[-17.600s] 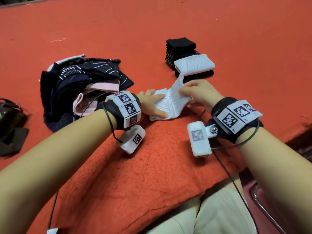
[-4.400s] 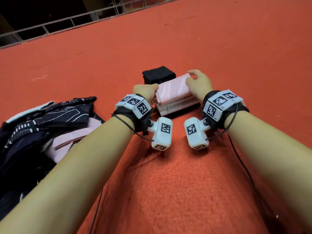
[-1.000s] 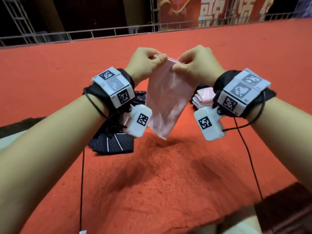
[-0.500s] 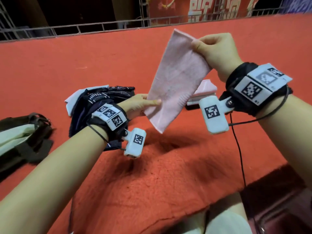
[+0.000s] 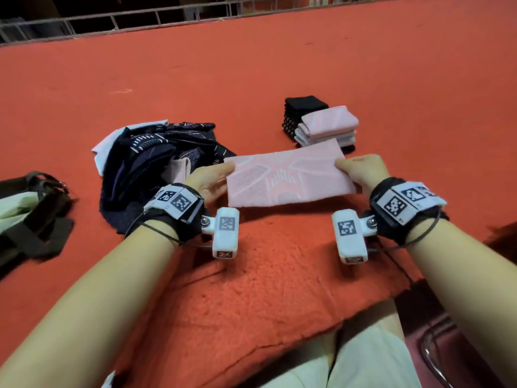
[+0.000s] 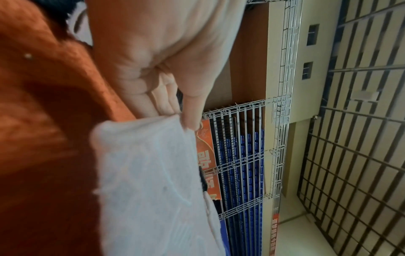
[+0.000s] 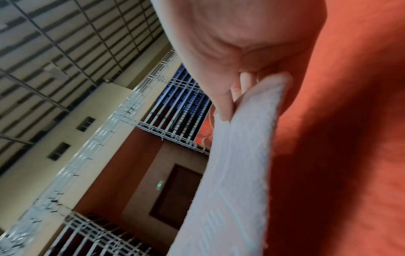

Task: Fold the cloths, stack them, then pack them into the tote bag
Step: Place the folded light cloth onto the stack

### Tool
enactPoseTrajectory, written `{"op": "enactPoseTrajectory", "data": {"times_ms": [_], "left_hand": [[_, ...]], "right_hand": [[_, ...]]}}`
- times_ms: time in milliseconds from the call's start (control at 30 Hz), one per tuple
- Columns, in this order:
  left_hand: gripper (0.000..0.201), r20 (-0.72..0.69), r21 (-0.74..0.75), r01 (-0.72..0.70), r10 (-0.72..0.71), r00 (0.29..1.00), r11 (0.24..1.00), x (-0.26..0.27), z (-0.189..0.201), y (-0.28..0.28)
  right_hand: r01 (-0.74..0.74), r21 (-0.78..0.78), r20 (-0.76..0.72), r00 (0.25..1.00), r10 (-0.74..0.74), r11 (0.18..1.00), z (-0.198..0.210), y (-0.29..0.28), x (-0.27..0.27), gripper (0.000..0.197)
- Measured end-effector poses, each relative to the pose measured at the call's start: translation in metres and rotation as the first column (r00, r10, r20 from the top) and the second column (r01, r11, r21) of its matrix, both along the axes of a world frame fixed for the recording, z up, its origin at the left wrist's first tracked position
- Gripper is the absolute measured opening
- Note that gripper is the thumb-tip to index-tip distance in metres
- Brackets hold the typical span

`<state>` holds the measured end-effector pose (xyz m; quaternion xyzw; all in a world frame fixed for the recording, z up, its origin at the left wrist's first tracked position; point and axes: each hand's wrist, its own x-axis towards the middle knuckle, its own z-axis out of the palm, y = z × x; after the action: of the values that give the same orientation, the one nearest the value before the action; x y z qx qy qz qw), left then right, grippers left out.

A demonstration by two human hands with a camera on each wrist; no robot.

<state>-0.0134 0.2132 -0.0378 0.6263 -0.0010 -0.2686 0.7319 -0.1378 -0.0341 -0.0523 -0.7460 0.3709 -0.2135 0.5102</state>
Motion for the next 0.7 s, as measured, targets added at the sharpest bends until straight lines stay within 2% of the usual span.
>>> {"op": "enactPoseTrajectory", "data": {"times_ms": [67,133,200,267,333,433,500,567,633,700], "left_hand": [[0.012,0.014,0.077,0.014,-0.015,1.0,0.997,-0.001,-0.005,0.0],[0.011,0.0,0.228,0.087,-0.089,0.996,0.97,-0.002,-0.008,0.0],[0.006,-0.012,0.418,0.183,-0.196,0.981,0.89,-0.006,-0.007,0.001],[0.004,0.033,0.522,0.199,-0.252,0.967,0.83,-0.01,-0.005,0.002],[0.009,0.14,0.542,0.143,-0.256,0.956,0.828,-0.011,-0.002,0.002],[0.014,0.252,0.502,0.105,-0.261,0.932,0.859,-0.014,0.008,-0.009],[0.01,0.285,0.507,0.114,-0.291,0.913,0.854,-0.019,0.015,-0.023],[0.008,0.314,0.527,0.113,-0.317,0.895,0.842,-0.025,0.021,-0.041],[0.013,0.331,0.563,0.12,-0.356,0.874,0.818,-0.032,0.021,-0.058],[0.02,0.333,0.612,0.131,-0.404,0.852,0.78,-0.039,0.019,-0.075]], "right_hand": [[-0.011,0.039,-0.122,0.992,0.016,0.999,-0.016,0.0,-0.002,0.018],[-0.027,0.049,-0.192,0.981,0.036,0.998,-0.024,0.0,-0.005,0.024],[-0.041,0.044,-0.219,0.974,0.049,0.998,-0.028,0.0,-0.009,0.022],[-0.055,0.038,-0.215,0.975,0.062,0.998,-0.032,-0.003,-0.012,0.03],[-0.076,0.03,-0.213,0.974,0.081,0.997,-0.033,-0.004,-0.014,0.034],[-0.106,0.02,-0.208,0.972,0.108,0.994,-0.033,-0.003,-0.016,0.019],[-0.106,0.028,-0.199,0.974,0.109,0.994,-0.032,-0.003,-0.017,0.012],[-0.107,0.042,-0.191,0.975,0.113,0.993,-0.032,-0.003,-0.018,0.014],[-0.115,0.045,-0.191,0.974,0.122,0.992,-0.032,-0.002,-0.019,0.019],[-0.117,0.044,-0.182,0.976,0.123,0.992,-0.031,-0.001,-0.02,0.015]]}}
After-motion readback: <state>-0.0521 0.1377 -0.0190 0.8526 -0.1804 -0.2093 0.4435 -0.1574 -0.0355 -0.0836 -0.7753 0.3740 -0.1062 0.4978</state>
